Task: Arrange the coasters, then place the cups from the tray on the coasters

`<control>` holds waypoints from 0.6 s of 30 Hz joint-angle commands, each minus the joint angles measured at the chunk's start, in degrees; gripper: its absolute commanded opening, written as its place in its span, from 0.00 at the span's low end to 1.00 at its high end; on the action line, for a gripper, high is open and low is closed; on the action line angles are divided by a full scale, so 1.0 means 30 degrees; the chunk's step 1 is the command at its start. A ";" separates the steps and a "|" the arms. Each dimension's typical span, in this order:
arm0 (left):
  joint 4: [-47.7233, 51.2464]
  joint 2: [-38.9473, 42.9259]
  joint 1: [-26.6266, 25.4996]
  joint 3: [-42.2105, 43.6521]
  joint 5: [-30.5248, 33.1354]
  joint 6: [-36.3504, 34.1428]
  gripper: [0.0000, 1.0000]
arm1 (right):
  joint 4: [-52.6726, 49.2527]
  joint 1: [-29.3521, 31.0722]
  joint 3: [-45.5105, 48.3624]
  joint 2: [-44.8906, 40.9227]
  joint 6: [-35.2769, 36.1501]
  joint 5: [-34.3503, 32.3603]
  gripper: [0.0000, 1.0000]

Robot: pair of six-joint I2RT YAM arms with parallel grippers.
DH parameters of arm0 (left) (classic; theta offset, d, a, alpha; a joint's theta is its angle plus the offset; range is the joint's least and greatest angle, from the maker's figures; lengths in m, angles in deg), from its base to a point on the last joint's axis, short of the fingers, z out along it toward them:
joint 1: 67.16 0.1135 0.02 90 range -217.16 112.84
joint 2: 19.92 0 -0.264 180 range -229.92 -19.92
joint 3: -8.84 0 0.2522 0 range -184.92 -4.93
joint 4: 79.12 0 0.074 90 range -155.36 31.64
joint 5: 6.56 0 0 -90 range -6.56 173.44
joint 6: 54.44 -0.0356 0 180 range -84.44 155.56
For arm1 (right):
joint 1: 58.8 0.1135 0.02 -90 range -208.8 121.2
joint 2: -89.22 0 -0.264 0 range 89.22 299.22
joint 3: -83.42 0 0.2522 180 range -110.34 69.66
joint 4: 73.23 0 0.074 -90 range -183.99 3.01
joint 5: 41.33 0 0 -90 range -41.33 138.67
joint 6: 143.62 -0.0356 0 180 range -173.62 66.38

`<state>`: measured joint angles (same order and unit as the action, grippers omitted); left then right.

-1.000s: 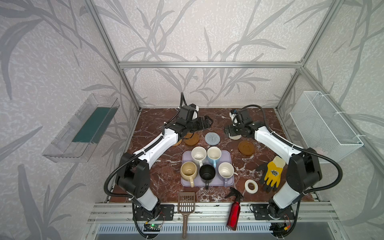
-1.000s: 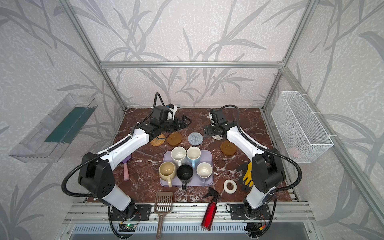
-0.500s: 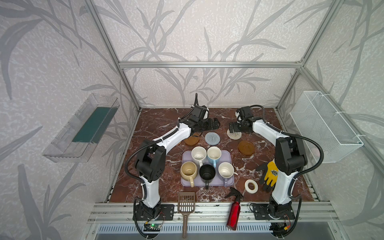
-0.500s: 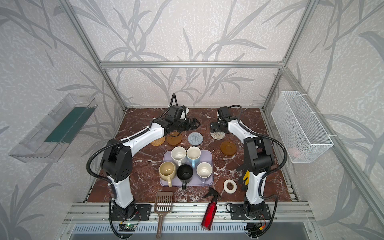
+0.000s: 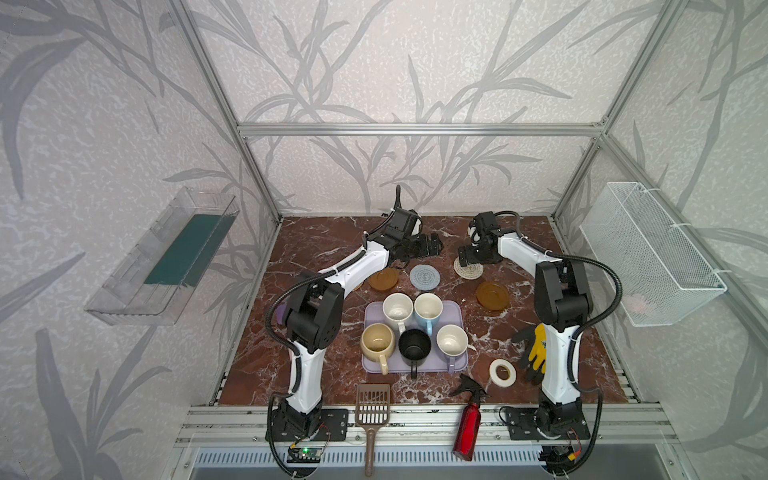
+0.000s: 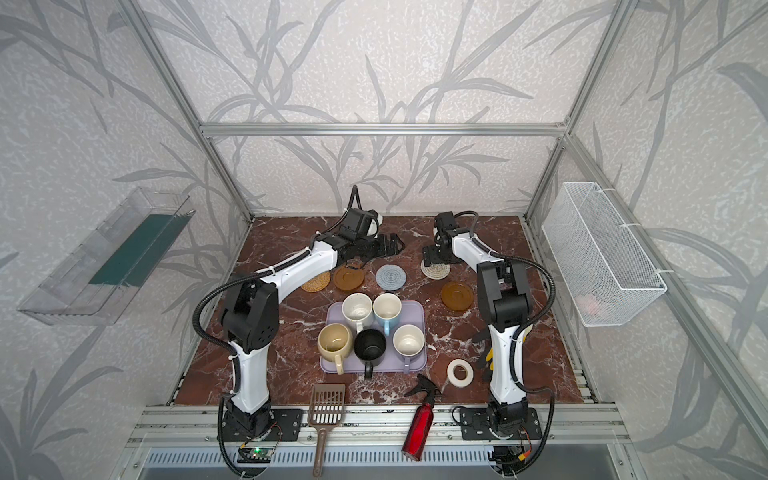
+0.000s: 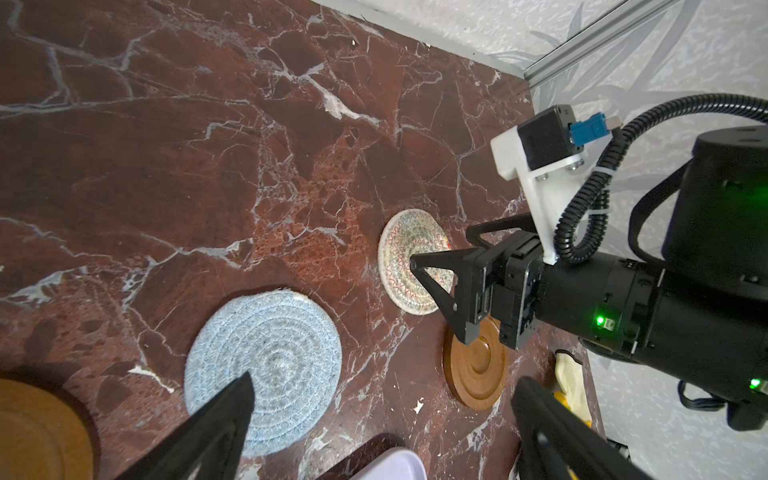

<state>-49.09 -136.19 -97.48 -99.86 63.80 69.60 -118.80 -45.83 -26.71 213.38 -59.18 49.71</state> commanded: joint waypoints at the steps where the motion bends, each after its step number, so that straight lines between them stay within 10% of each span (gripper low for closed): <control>1: 0.0172 -0.0525 -0.0062 -0.0741 -0.0139 -0.0095 0.99 | -0.1174 -0.0135 -0.0994 0.0599 0.0498 0.0218 0.91; 18: -0.0063 -0.0656 -0.0072 -0.0538 -0.0194 -0.0016 0.99 | -0.2555 -0.0310 -0.2338 0.2114 0.0675 0.0877 0.79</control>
<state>-49.09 -137.98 -97.48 -100.49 63.61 69.65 -123.91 -46.46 -32.14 218.56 -57.81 51.41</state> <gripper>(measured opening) 0.994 0.794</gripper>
